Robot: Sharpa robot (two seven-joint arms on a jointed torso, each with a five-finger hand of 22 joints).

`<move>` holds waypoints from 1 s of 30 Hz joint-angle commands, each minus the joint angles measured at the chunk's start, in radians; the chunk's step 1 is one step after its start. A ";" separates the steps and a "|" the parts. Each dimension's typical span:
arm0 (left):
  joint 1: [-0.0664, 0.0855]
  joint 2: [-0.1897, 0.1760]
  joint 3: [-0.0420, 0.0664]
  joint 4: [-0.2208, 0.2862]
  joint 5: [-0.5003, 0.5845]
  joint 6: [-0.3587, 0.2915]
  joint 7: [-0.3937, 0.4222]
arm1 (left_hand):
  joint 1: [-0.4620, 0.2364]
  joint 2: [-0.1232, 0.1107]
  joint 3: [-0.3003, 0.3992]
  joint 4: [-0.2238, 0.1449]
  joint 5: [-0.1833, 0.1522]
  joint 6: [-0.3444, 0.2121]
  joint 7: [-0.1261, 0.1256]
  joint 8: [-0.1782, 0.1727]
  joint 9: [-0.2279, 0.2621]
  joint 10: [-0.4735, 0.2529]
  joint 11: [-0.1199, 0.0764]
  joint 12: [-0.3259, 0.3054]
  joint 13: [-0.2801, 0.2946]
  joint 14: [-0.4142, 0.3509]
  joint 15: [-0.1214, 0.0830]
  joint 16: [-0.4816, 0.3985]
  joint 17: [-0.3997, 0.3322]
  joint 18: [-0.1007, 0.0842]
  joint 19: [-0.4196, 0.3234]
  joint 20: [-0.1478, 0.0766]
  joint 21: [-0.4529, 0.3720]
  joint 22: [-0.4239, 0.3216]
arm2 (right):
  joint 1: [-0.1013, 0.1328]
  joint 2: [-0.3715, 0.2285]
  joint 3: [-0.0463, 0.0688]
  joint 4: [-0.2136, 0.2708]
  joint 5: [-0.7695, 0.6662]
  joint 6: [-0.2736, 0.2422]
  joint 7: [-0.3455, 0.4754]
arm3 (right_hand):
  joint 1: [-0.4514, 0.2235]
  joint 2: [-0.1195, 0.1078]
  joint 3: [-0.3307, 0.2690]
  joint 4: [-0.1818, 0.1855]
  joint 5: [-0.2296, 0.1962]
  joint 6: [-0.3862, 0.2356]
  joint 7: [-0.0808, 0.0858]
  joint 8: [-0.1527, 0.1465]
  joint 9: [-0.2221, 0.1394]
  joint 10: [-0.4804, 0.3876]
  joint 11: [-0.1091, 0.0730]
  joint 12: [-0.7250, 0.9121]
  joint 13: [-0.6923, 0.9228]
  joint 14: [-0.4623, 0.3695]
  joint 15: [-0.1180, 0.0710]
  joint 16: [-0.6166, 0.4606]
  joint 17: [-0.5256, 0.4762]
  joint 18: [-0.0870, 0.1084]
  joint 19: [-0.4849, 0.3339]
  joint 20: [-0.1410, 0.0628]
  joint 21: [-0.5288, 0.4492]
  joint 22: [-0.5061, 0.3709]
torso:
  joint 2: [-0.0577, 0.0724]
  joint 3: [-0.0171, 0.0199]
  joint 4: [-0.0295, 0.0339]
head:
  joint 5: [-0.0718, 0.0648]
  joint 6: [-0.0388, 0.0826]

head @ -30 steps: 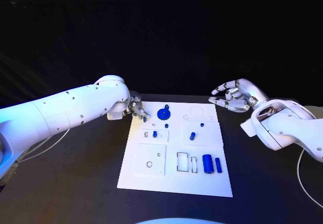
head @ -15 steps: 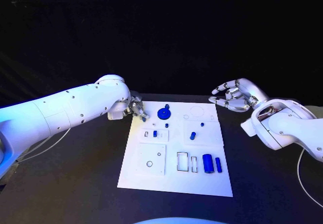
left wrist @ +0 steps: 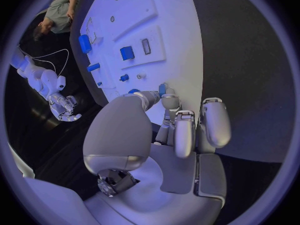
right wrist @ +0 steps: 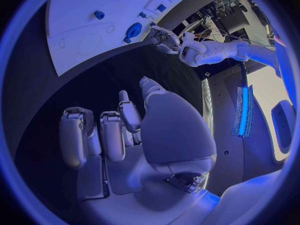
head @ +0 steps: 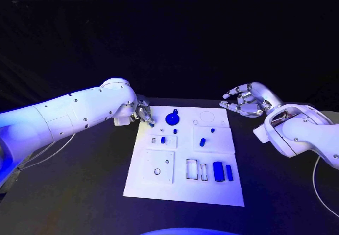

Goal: Assemble the parts on the task board

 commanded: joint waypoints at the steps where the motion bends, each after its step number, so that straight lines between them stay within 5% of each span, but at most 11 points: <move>1: 0.000 -0.004 0.000 0.007 0.042 -0.022 0.017 | -0.013 -0.016 0.147 -0.125 0.003 -0.010 -0.001 0.010 0.032 0.005 0.002 -0.001 -0.001 0.094 0.004 0.002 0.231 0.001 0.001 0.004 0.003 0.001 | -0.001 -0.001 0.000 0.001 -0.011 0.003 0.006 | -0.008 0.005 -0.003 -0.002 0.004 -0.004 0.000 0.005 -0.001 -0.005 -0.001 -0.001 0.002 0.059 -0.007 -0.004 0.074 0.006 0.027 -0.006 -0.006 0.185 | -0.001 0.0000 0.0007 | 0.002 0.000; 8: -0.001 -0.055 0.000 0.075 0.101 -0.063 0.022 | -0.049 -0.040 0.223 -0.166 0.008 -0.003 -0.003 0.029 0.043 0.019 -0.001 0.012 0.009 0.092 0.001 -0.002 0.224 0.001 0.003 0.003 0.006 0.005 | -0.001 -0.003 0.000 0.002 -0.011 0.003 0.005 | -0.008 0.005 -0.003 -0.002 0.004 -0.004 0.000 0.005 -0.001 -0.005 -0.001 -0.001 0.002 0.059 -0.007 -0.004 0.074 0.006 0.027 -0.006 -0.006 0.185 | -0.002 -0.0006 0.0015 | 0.004 0.001; 17: -0.005 -0.162 0.001 0.236 0.121 -0.138 0.047 | -0.077 -0.062 0.273 -0.198 0.014 0.010 -0.008 0.040 0.047 0.041 -0.007 0.031 0.028 0.092 -0.003 -0.002 0.223 -0.003 0.013 -0.002 0.016 0.023 | -0.001 -0.008 0.000 0.002 -0.011 0.003 0.004 | -0.007 0.006 -0.003 -0.002 0.006 -0.004 -0.001 0.006 -0.001 -0.005 -0.001 -0.001 0.002 0.059 -0.007 -0.004 0.075 0.006 0.028 -0.007 -0.006 0.185 | -0.001 -0.0005 0.0029 | 0.007 0.000; 30: -0.064 -0.221 0.001 0.362 0.020 -0.184 0.102 | -0.090 -0.075 0.297 -0.211 0.020 0.021 -0.011 0.045 0.047 0.057 -0.010 0.044 0.042 0.093 -0.007 0.000 0.227 -0.006 0.024 -0.005 0.027 0.042 | -0.006 -0.004 0.000 -0.001 -0.004 0.006 0.006 | -0.008 0.006 -0.003 -0.002 0.008 -0.004 -0.001 0.007 -0.001 -0.006 -0.001 -0.002 0.000 0.059 -0.007 -0.005 0.073 0.006 0.027 -0.007 -0.007 0.184 | 0.001 -0.0017 -0.0003 | 0.015 -0.002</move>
